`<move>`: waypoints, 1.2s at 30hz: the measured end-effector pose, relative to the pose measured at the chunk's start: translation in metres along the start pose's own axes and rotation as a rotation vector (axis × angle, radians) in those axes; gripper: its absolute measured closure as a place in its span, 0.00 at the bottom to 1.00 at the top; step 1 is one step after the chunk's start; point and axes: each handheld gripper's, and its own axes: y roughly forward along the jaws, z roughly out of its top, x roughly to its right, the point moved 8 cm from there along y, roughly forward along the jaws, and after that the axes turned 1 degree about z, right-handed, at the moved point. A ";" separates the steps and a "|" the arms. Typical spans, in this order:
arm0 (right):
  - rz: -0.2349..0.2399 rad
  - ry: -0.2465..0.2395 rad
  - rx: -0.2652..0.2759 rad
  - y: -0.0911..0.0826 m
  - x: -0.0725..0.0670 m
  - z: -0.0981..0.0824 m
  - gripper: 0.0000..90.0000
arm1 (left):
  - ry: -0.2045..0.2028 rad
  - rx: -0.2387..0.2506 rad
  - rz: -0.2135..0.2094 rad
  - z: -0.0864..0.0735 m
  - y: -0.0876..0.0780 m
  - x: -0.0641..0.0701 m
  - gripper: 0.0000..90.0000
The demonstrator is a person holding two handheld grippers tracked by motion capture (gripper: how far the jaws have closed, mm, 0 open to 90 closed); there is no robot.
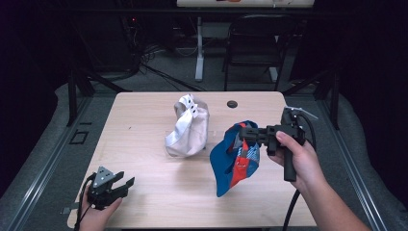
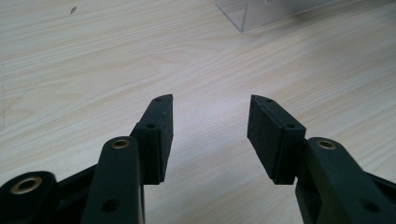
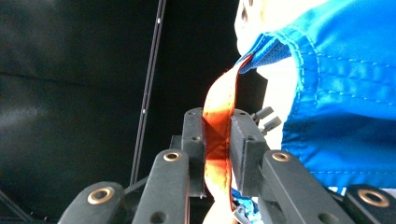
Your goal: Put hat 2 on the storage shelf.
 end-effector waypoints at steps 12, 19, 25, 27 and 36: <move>-0.040 -0.006 0.090 -0.011 -0.017 0.033 0.86 | -0.002 -0.015 -0.009 0.001 0.003 0.000 0.55; -0.051 0.002 0.144 -0.015 -0.025 0.052 0.86 | 0.000 -0.020 -0.014 0.002 0.006 0.000 0.52; -0.051 -0.001 0.180 -0.017 -0.033 0.068 0.86 | -0.004 -0.013 -0.014 0.003 0.010 -0.001 0.51; -0.057 -0.001 0.180 -0.017 -0.036 0.073 0.86 | -0.003 -0.014 -0.016 0.002 0.010 -0.001 0.51; -0.071 0.003 0.212 -0.012 -0.041 0.095 0.86 | -0.009 -0.027 -0.015 0.001 0.011 -0.003 0.50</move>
